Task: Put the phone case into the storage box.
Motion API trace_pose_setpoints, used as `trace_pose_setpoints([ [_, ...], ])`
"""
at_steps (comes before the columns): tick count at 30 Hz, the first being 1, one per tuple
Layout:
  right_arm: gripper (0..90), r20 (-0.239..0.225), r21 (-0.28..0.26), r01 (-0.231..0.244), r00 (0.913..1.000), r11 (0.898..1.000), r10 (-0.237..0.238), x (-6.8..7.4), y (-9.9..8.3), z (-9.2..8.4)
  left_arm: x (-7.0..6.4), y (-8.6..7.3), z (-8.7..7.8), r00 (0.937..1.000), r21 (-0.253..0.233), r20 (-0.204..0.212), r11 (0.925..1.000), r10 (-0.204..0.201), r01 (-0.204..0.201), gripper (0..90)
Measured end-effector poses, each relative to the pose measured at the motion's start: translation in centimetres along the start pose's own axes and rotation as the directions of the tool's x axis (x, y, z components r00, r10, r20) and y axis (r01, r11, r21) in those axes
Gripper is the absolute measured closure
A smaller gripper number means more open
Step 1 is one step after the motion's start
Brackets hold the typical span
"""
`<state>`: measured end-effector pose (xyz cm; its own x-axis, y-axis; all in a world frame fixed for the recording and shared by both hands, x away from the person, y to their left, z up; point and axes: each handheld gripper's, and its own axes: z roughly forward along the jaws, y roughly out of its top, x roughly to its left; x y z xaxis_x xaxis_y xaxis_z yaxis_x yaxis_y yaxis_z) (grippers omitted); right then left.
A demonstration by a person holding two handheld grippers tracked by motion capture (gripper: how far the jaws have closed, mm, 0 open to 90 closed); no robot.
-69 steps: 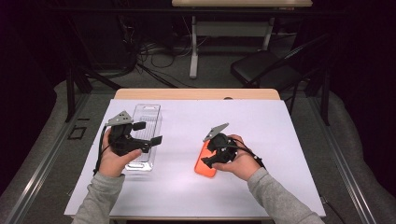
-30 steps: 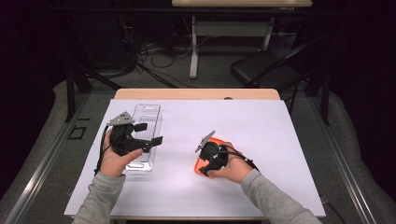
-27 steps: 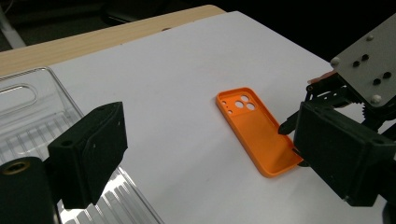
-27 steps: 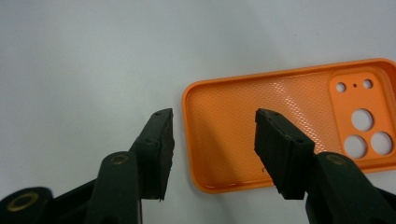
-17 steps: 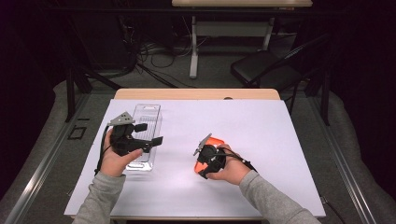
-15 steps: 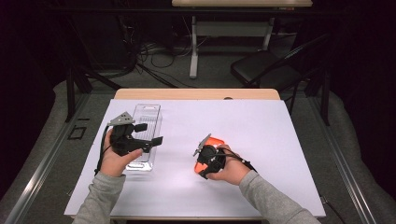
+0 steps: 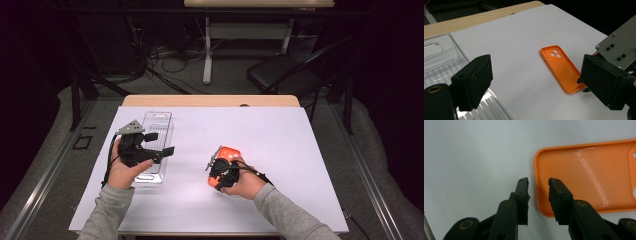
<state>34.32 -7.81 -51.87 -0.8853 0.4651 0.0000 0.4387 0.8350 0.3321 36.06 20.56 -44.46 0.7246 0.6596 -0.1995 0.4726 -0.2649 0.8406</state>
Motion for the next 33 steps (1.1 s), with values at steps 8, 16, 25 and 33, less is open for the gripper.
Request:
trace_pose_setpoints([
  [8,74.0,0.005,0.019,0.005,1.0,1.0,-0.005,-0.2,0.0,0.4,0.0,0.0,0.1,1.0,0.002,0.003,1.0,-0.005,0.005,11.0],
  [16,78.4,0.005,0.042,0.007,1.0,0.999,-0.007,-0.2,-0.1,0.9,0.0,-0.1,0.1,1.0,0.002,0.002,1.0,-0.008,0.008,11.1],
  [25,84.6,-0.007,0.046,0.009,0.9999,0.999,-0.008,-0.2,-0.2,1.0,0.1,-0.1,0.1,1.0,0.006,0.001,1.0,-0.006,0.006,11.1],
  [33,87.9,-0.008,0.048,0.025,0.9997,0.999,-0.025,-0.1,-0.2,1.0,0.1,-0.1,0.2,0.9999,0.006,0.003,0.9999,-0.01,0.01,11.1],
])
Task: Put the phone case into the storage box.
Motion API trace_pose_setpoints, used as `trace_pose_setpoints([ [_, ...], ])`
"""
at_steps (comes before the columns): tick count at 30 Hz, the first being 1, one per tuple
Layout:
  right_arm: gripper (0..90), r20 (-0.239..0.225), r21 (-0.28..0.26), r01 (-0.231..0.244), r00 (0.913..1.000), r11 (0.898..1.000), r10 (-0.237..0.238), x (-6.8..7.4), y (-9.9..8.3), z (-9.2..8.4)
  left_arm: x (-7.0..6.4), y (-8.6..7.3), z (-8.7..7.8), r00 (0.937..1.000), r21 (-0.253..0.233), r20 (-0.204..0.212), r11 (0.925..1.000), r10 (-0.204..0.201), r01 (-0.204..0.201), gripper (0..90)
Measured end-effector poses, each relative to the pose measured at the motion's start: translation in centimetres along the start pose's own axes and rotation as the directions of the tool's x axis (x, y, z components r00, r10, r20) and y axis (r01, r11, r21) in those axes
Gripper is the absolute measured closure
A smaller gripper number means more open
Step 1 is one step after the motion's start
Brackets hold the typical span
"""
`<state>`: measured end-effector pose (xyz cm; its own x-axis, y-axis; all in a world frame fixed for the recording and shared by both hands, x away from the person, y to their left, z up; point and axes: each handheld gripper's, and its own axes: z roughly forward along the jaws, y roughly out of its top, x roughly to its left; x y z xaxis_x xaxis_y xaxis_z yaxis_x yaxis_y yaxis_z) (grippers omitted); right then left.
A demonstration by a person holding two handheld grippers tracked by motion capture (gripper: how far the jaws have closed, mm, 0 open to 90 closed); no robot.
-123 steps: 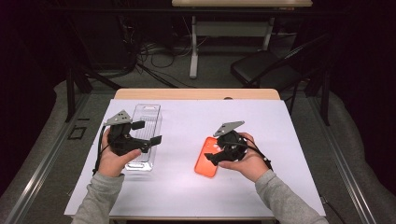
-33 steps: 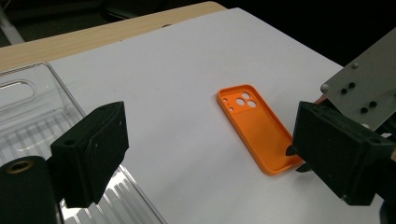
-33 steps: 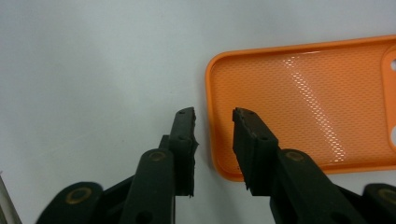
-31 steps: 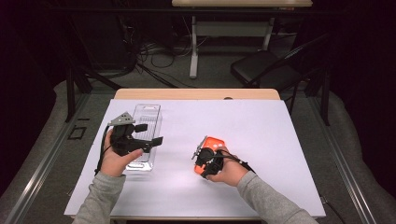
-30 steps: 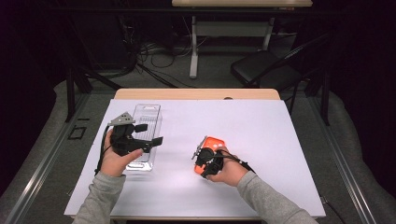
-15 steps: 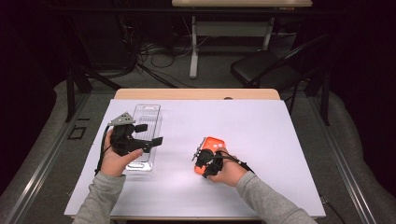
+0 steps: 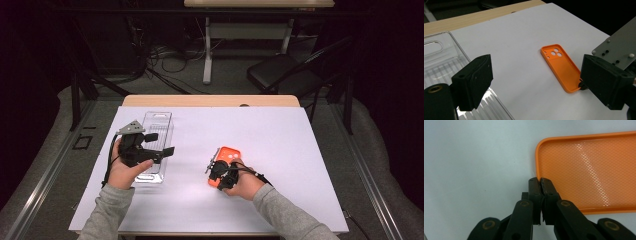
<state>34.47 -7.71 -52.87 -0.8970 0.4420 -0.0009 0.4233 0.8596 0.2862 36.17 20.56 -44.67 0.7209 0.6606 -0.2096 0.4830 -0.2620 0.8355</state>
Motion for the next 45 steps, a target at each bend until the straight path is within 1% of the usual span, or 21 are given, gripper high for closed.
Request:
trace_pose_setpoints([
  [15,89.0,-0.004,0.0,0.007,1.0,1.0,-0.007,-0.03,0.0,-0.03,0.04,-0.02,0.01,1.0,0.0,-0.002,1.0,-0.001,0.001,11.2],
  [24,89.4,-0.005,0.0,0.004,1.0,1.0,-0.004,-0.05,-0.01,-0.05,0.09,-0.03,0.0,1.0,0.001,-0.002,1.0,0.0,0.0,11.6],
  [29,89.5,-0.006,0.001,-0.005,1.0,1.0,0.006,-0.05,-0.01,-0.09,0.1,-0.03,0.0,1.0,0.001,-0.003,1.0,0.0,0.0,11.6],
  [30,89.6,-0.004,-0.001,0.0,1.0,1.0,0.0,-0.07,-0.03,-0.09,0.11,-0.03,0.0,1.0,0.001,-0.003,1.0,0.0,0.0,11.6],
  [36,89.8,-0.001,-0.017,-0.012,0.9999,1.0,0.012,-0.03,-0.01,-0.28,0.15,-0.03,-0.04,1.0,0.0,-0.002,1.0,0.0,0.0,11.7],
  [41,89.9,0.005,-0.022,-0.014,0.9999,1.0,0.014,0.03,-0.07,-0.48,0.16,-0.03,-0.05,1.0,-0.002,-0.004,1.0,-0.001,0.001,11.7],
  [45,89.9,0.01,-0.036,-0.014,0.9998,0.999,0.015,0.11,-0.11,-0.59,0.17,-0.04,-0.04,1.0,-0.002,-0.004,1.0,-0.002,0.002,11.7],
])
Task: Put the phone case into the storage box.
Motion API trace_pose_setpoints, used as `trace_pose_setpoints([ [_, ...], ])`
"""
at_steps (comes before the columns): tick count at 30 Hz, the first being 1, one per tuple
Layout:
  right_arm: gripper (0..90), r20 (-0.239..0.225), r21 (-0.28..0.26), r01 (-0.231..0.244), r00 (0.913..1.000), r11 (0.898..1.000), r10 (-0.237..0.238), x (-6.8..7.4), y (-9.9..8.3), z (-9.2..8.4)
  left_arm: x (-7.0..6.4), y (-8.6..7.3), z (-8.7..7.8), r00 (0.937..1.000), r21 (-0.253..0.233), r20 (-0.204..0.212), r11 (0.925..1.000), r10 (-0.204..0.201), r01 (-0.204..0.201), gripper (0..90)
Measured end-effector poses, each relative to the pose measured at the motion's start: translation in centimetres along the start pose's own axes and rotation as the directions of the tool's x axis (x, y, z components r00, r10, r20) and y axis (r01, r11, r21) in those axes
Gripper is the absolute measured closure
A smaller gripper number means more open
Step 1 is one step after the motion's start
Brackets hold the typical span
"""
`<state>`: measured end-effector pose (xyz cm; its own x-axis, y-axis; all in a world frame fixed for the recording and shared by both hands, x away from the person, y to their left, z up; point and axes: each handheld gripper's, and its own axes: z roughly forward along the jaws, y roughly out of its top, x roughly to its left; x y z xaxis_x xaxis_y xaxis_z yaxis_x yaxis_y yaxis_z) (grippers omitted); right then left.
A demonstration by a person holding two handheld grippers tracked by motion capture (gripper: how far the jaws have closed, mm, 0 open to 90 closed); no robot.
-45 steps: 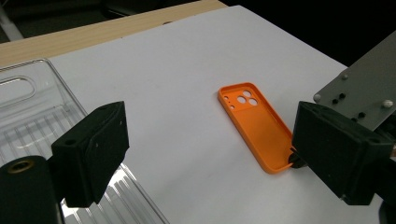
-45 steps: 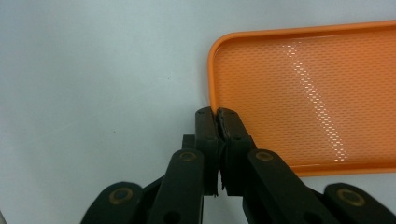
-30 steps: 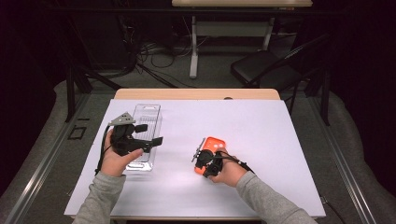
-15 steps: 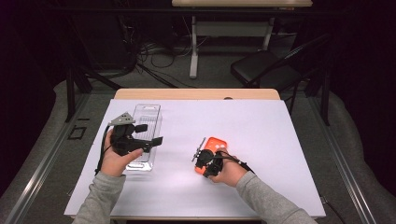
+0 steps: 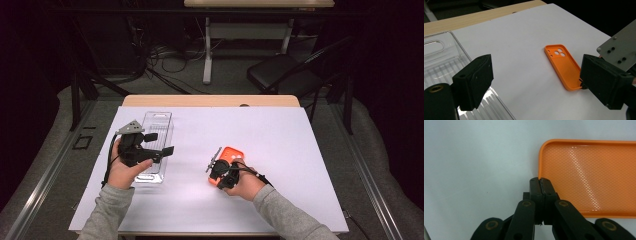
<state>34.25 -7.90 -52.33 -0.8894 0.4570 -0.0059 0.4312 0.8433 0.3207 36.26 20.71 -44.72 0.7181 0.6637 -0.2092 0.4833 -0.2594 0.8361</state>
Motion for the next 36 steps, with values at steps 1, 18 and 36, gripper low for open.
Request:
trace_pose_setpoints([
  [1,89.9,0.002,-0.001,-0.004,1.0,1.0,0.004,0.0,0.0,-0.1,0.0,0.0,0.0,1.0,0.001,0.0,1.0,0.001,-0.001,11.7],
  [18,89.9,0.073,-0.142,0.02,0.9973,0.99,-0.01,0.6,-0.6,-1.6,0.0,-0.1,0.1,1.0,0.002,-0.004,1.0,0.0,0.0,12.4],
  [36,89.8,0.161,-0.278,0.104,0.9851,0.955,-0.06,1.4,-1.9,-2.2,-0.1,-0.2,0.6,1.0,0.017,-0.004,0.9998,0.005,-0.005,13.1],
])
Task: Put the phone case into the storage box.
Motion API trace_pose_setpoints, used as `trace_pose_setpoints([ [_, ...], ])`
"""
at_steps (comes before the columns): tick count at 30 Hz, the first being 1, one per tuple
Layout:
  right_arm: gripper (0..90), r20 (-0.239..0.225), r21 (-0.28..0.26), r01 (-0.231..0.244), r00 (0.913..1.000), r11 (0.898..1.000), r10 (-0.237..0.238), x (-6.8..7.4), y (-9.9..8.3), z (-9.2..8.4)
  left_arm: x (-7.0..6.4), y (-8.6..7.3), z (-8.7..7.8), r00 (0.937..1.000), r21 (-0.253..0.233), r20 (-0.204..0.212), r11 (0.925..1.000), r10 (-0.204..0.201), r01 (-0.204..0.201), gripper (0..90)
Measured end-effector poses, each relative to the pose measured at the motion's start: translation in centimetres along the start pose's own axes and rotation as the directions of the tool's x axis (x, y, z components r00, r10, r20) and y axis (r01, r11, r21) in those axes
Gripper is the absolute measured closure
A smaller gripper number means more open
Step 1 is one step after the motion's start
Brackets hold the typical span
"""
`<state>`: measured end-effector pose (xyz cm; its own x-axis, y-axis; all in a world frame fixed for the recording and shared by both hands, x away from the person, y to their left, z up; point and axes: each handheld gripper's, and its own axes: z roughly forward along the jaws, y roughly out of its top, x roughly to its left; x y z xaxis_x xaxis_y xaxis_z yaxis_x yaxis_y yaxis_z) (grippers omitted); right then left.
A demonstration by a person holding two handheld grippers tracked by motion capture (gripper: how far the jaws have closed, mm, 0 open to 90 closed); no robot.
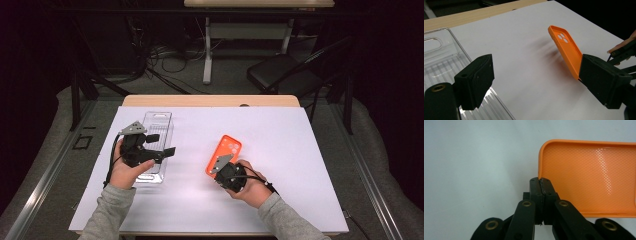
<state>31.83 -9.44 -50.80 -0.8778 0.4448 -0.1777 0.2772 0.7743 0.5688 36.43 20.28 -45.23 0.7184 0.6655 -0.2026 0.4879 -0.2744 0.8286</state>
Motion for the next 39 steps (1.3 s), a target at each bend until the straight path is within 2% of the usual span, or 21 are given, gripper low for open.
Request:
trace_pose_setpoints([
  [9,89.9,0.084,-0.061,0.053,0.9953,0.997,-0.048,1.1,-0.4,-0.8,-0.2,0.0,0.2,1.0,0.005,0.003,1.0,0.003,-0.003,14.1],
  [15,89.8,0.156,-0.085,0.103,0.9837,0.991,-0.089,2.0,-0.4,-1.0,-0.7,0.0,0.4,0.9999,0.0,0.013,1.0,0.002,-0.002,14.9],
  [21,89.8,0.216,-0.094,0.162,0.9664,0.982,-0.139,3.0,-0.6,-0.8,-1.2,0.0,0.8,0.9999,0.014,0.011,0.9999,0.005,-0.005,15.4],
  [33,89.8,0.259,-0.145,0.204,0.9522,0.968,-0.162,3.7,-0.6,-1.9,-2.3,0.2,1.1,0.9998,0.021,0.018,0.9998,-0.003,0.003,15.4],
  [38,89.8,0.272,-0.144,0.226,0.9449,0.963,-0.181,4.1,-0.6,-1.9,-3.0,0.4,1.5,0.9993,0.032,0.038,0.9995,-0.004,0.003,15.4],
  [39,89.8,0.273,-0.148,0.216,0.9469,0.965,-0.171,4.2,-0.6,-1.9,-3.1,0.4,1.5,0.999,0.035,0.044,0.9994,-0.001,-0.001,15.4],
])
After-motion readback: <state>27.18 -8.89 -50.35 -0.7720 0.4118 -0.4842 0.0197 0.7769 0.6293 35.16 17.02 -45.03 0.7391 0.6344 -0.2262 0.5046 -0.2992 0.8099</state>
